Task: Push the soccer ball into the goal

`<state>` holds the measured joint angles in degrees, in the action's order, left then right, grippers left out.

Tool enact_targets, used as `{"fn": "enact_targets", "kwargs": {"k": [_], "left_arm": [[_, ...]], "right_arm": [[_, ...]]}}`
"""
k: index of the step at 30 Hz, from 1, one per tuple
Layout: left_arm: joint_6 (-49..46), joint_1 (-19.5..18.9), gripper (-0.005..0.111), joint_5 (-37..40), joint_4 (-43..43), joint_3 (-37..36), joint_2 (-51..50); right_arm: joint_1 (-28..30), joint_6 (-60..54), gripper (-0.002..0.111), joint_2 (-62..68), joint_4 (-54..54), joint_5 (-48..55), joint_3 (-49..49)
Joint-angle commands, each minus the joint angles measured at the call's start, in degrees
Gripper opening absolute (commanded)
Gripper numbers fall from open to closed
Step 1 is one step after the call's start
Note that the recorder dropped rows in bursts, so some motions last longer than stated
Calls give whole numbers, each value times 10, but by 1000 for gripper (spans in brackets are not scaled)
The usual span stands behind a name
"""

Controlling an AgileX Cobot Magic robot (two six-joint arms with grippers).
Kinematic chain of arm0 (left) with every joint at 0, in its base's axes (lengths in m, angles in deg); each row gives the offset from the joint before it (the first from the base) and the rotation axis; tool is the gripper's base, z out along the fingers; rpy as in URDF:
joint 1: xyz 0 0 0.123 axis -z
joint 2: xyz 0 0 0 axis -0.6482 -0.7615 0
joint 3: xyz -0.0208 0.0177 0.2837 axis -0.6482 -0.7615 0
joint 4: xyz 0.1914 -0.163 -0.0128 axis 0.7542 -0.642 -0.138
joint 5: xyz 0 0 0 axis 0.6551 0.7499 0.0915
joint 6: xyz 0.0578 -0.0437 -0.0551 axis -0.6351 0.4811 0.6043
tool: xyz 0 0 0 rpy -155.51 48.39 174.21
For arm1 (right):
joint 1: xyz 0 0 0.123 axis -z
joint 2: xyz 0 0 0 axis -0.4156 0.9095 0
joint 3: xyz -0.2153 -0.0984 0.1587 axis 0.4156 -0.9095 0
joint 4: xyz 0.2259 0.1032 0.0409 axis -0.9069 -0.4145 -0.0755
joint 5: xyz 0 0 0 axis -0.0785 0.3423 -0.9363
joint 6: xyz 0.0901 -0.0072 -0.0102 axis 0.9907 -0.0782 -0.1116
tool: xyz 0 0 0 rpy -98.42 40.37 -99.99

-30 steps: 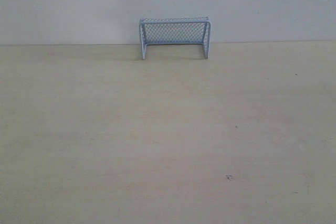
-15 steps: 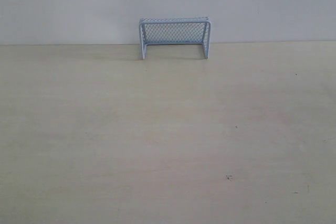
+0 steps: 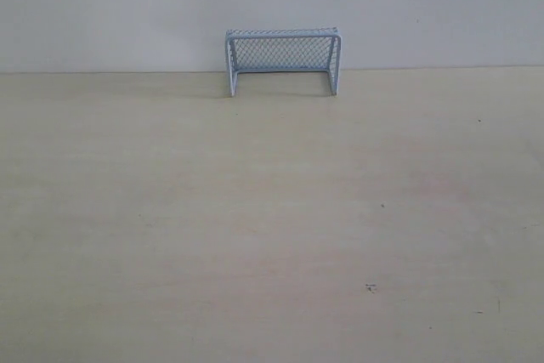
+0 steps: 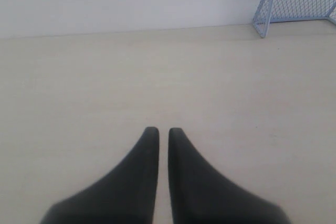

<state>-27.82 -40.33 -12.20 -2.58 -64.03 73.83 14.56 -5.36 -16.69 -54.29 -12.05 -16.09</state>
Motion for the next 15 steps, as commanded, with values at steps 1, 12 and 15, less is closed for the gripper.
{"fn": "enact_targets", "kwargs": {"k": [1, 12, 15], "left_arm": [[5, 5, 6, -7, -4, 2, 2], [5, 5, 6, -7, -4, 2, 2], [5, 5, 6, -7, -4, 2, 2]], "right_arm": [[22, 2, 0, -28, -7, -18, -20], [50, 2, 0, -67, -19, -21, -65], [50, 2, 0, -75, -19, -24, -75]]}}
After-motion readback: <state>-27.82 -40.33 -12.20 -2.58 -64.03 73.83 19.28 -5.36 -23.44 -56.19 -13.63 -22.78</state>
